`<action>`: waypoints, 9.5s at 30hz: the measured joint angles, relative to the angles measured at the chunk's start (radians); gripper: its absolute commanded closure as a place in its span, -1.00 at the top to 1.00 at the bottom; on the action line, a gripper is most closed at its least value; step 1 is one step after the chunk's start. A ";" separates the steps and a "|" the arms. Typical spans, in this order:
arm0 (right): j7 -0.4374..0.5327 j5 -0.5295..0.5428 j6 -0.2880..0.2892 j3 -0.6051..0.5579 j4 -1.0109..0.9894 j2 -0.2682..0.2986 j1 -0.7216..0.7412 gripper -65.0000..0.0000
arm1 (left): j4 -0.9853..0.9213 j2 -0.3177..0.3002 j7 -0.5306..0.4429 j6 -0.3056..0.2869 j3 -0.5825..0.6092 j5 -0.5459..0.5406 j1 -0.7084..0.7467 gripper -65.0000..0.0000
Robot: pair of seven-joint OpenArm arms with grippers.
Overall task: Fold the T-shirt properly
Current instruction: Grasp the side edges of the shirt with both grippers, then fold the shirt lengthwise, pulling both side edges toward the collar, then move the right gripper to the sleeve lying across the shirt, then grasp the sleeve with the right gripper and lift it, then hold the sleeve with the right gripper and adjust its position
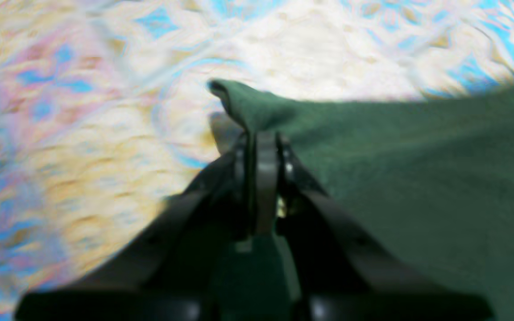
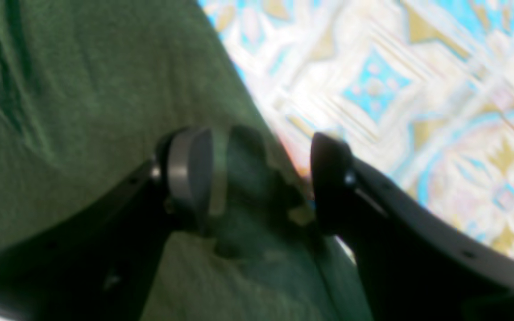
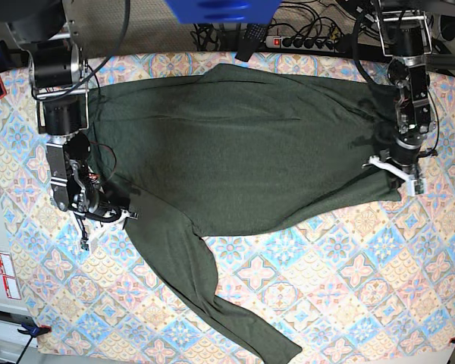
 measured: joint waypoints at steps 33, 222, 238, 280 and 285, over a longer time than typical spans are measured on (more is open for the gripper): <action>0.048 0.001 0.147 0.016 0.051 0.004 -0.066 -1.00 | 0.039 0.003 0.001 -0.002 -0.007 0.001 0.027 -1.00; 0.121 -0.412 0.368 -0.055 -0.018 -0.179 -0.069 -0.98 | 0.248 0.006 0.172 0.005 -0.268 -0.563 0.402 0.28; -0.094 -0.423 0.402 -0.061 0.493 -0.187 -0.311 -0.98 | 0.248 0.007 0.172 0.006 -0.266 -0.563 0.402 0.28; -0.051 -0.428 0.395 0.166 0.224 -0.190 -0.163 -0.14 | 0.248 0.006 0.173 0.008 -0.266 -0.557 0.388 0.28; -0.052 -0.420 0.399 0.164 0.232 -0.193 -0.155 -0.14 | 0.248 0.002 0.169 0.008 -0.247 -0.558 0.377 0.28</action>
